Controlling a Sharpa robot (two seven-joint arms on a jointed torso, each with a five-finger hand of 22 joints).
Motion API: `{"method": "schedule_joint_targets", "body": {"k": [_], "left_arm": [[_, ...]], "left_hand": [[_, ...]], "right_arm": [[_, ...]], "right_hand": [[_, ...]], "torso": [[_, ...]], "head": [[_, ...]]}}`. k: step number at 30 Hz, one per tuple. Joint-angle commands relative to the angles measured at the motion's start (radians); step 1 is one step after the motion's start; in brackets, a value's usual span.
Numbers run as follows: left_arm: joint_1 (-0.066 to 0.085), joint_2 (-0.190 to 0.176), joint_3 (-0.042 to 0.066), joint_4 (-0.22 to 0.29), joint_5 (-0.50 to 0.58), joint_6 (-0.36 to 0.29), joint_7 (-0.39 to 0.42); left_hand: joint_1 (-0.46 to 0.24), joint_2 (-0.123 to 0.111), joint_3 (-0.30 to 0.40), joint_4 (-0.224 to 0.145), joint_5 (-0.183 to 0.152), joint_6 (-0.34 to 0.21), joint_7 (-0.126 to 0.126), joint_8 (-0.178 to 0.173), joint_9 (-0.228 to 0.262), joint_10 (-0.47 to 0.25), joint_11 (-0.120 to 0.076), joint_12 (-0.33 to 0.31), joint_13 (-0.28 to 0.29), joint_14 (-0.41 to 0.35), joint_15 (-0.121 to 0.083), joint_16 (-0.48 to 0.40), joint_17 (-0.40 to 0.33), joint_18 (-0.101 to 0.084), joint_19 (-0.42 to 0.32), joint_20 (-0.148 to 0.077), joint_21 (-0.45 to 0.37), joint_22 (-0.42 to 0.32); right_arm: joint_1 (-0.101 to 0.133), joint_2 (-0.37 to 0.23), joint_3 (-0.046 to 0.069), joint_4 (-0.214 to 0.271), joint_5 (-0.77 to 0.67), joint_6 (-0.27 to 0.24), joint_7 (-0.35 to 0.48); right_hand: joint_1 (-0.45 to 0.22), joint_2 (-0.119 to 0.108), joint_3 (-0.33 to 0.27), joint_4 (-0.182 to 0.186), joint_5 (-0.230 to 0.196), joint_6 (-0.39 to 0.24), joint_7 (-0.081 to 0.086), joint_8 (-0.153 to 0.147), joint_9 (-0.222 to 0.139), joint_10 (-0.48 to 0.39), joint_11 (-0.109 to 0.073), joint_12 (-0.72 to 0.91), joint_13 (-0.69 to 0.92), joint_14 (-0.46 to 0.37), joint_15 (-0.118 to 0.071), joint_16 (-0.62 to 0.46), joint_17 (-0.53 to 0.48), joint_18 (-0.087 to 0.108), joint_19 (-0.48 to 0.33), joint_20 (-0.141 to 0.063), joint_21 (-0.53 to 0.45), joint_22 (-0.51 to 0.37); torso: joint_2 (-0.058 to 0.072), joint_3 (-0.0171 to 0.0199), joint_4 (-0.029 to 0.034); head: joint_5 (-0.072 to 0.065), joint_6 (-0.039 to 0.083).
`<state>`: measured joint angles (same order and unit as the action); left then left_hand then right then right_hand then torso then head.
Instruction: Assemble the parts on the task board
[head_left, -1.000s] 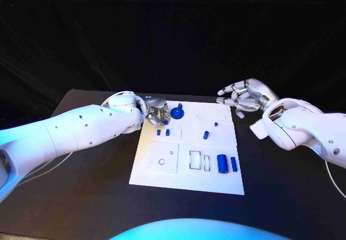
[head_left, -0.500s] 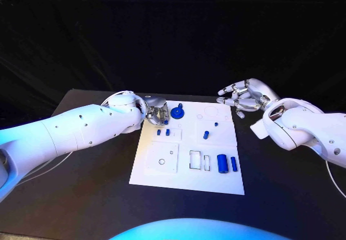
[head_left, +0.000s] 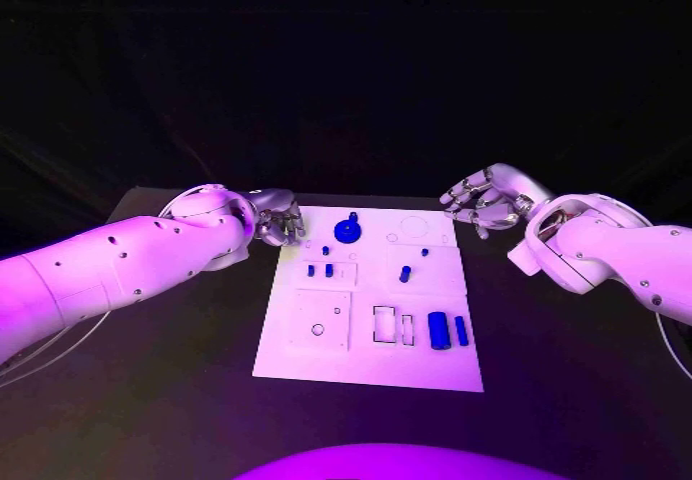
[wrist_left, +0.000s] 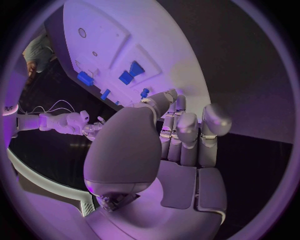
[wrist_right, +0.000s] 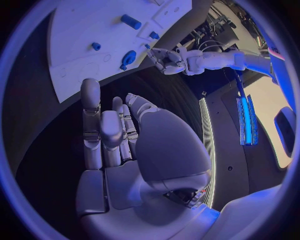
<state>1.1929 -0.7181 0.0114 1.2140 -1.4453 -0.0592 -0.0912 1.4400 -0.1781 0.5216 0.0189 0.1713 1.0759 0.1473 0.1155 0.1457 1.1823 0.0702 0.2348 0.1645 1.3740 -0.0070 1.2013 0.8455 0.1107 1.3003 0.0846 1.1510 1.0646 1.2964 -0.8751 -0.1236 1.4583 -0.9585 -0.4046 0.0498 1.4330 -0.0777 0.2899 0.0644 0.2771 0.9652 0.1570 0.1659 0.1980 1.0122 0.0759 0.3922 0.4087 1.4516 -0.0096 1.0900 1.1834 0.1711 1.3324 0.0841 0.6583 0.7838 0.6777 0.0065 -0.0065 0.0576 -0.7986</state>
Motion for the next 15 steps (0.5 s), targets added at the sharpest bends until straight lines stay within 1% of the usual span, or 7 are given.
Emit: {"method": "schedule_joint_targets", "body": {"k": [1,2,4,6,10,12,15], "left_arm": [[0.005,-0.033,0.003,0.027,0.211,-0.139,0.064],[0.005,-0.044,0.003,0.037,0.261,-0.157,0.077],[0.006,-0.071,0.004,0.065,0.405,-0.195,0.113],[0.006,-0.097,0.004,0.098,0.554,-0.220,0.154],[0.004,-0.139,0.002,0.166,0.784,-0.227,0.237],[0.001,-0.163,-0.001,0.211,0.918,-0.203,0.291],[-0.002,-0.184,-0.004,0.256,1.098,-0.160,0.340]], "left_hand": [[-0.010,0.006,-0.001,-0.005,-0.006,0.009,0.000,0.007,0.003,-0.003,0.001,0.008,0.007,-0.064,-0.001,-0.100,-0.145,0.040,-0.082,-0.004,-0.125,-0.134],[-0.014,0.006,-0.002,-0.004,-0.006,0.009,0.001,0.008,0.003,-0.004,0.002,0.010,0.009,-0.078,-0.001,-0.126,-0.181,0.047,-0.102,-0.004,-0.159,-0.169],[-0.024,0.007,-0.008,-0.003,-0.006,0.011,0.002,0.010,0.004,-0.002,0.000,0.021,0.016,-0.108,-0.001,-0.192,-0.263,0.063,-0.146,-0.004,-0.247,-0.256],[-0.028,0.010,-0.011,-0.003,-0.006,0.012,0.004,0.011,0.005,-0.004,0.001,0.028,0.022,-0.131,0.000,-0.251,-0.329,0.075,-0.180,-0.004,-0.322,-0.330],[-0.045,0.016,-0.027,0.003,-0.008,0.013,0.005,0.013,0.006,-0.009,0.002,0.036,0.028,-0.140,0.002,-0.298,-0.355,0.075,-0.180,-0.002,-0.367,-0.363],[-0.055,0.020,-0.038,0.009,-0.008,0.009,0.006,0.012,0.006,-0.015,0.005,0.036,0.029,-0.149,0.004,-0.319,-0.367,0.074,-0.183,0.001,-0.389,-0.379],[-0.058,0.027,-0.047,0.011,-0.008,0.002,0.012,0.010,0.005,-0.032,0.012,0.029,0.025,-0.181,0.013,-0.360,-0.388,0.074,-0.199,0.007,-0.429,-0.404]], "right_arm": [[-0.002,0.008,0.000,-0.013,-0.327,0.087,-0.065],[-0.003,0.011,0.000,-0.016,-0.368,0.093,-0.072],[-0.004,0.019,-0.001,-0.022,-0.464,0.105,-0.092],[-0.007,0.027,-0.002,-0.025,-0.545,0.116,-0.115],[-0.016,0.043,-0.004,-0.032,-0.657,0.126,-0.150],[-0.025,0.057,-0.005,-0.037,-0.706,0.128,-0.166],[-0.035,0.075,-0.006,-0.043,-0.739,0.132,-0.176]], "right_hand": [[0.008,-0.010,0.044,-0.015,-0.009,0.036,-0.011,-0.011,-0.003,0.049,-0.009,-0.059,-0.054,0.025,-0.006,0.050,0.036,-0.022,0.035,-0.005,0.083,0.071],[0.006,-0.015,0.052,-0.018,-0.013,0.047,-0.015,-0.012,-0.003,0.063,-0.012,-0.071,-0.065,0.034,-0.007,0.069,0.051,-0.025,0.045,-0.007,0.110,0.095],[-0.002,-0.025,0.070,-0.022,-0.019,0.059,-0.018,-0.023,-0.006,0.086,-0.013,-0.102,-0.088,0.048,-0.007,0.102,0.076,-0.032,0.064,-0.010,0.158,0.137],[-0.010,-0.032,0.080,-0.023,-0.021,0.065,-0.020,-0.031,-0.008,0.100,-0.014,-0.123,-0.104,0.059,-0.009,0.136,0.102,-0.041,0.079,-0.009,0.200,0.174],[-0.031,-0.044,0.088,-0.016,-0.025,0.066,-0.018,-0.045,-0.012,0.097,-0.008,-0.159,-0.127,0.075,-0.004,0.198,0.151,-0.056,0.103,-0.006,0.282,0.244],[-0.042,-0.052,0.094,-0.013,-0.025,0.064,-0.016,-0.055,-0.015,0.093,-0.003,-0.181,-0.142,0.082,0.000,0.226,0.172,-0.063,0.116,-0.004,0.323,0.280],[-0.051,-0.062,0.099,-0.012,-0.027,0.063,-0.013,-0.064,-0.017,0.088,0.002,-0.200,-0.155,0.085,0.004,0.246,0.188,-0.069,0.124,-0.001,0.353,0.307]], "torso": [[-0.001,-0.0001,-0.0021],[-0.001,0.0001,-0.0031],[0.001,-0.0008,-0.0035],[0.002,-0.0026,-0.0028],[0.003,-0.0045,-0.0021],[0.003,-0.0041,-0.0013],[0.003,-0.0039,-0.0011]], "head": [[-0.023,0.010],[-0.026,0.011],[-0.039,0.017],[-0.050,0.022],[-0.064,0.028],[-0.073,0.032],[-0.074,0.035]]}}
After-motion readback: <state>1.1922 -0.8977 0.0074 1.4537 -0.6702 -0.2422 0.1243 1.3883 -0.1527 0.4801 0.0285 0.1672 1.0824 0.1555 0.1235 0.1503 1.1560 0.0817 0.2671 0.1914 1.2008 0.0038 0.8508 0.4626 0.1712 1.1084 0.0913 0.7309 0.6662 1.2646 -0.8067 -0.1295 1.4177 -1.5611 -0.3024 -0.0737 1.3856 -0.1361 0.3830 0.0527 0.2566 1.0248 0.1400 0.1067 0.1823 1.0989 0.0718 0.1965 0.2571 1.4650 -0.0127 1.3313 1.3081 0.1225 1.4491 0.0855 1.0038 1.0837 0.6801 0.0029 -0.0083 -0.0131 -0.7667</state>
